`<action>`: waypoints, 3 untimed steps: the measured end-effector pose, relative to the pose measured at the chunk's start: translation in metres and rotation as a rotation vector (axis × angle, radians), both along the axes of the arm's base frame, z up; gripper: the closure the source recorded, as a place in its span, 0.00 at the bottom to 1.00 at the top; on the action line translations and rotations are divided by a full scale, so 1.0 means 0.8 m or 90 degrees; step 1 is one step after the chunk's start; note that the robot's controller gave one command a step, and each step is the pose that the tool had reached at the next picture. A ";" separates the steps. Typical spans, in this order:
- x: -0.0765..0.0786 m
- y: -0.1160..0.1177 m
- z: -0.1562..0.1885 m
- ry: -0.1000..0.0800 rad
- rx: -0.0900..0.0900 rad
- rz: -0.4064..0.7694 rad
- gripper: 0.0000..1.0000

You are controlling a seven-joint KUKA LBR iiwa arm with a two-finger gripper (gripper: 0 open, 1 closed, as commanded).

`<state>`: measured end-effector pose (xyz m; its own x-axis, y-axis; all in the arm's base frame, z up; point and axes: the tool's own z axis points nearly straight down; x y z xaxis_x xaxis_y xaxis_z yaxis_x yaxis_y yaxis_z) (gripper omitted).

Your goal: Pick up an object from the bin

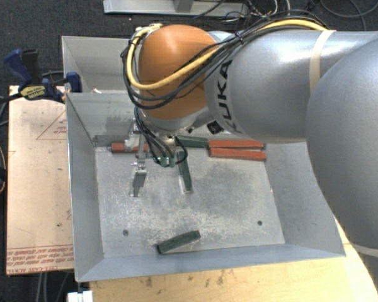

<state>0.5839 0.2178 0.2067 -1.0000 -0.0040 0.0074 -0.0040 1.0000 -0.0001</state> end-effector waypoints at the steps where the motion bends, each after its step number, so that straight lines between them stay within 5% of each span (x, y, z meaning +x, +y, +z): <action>1: 0.002 -0.001 0.006 -0.005 0.001 -0.002 0.00; 2: -0.008 -0.044 -0.044 -0.010 0.003 0.011 0.00; 3: -0.043 -0.075 -0.082 0.001 -0.002 0.071 0.00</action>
Offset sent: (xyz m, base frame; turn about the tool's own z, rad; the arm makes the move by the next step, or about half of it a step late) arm -0.0173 -0.0804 -0.0867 -0.0304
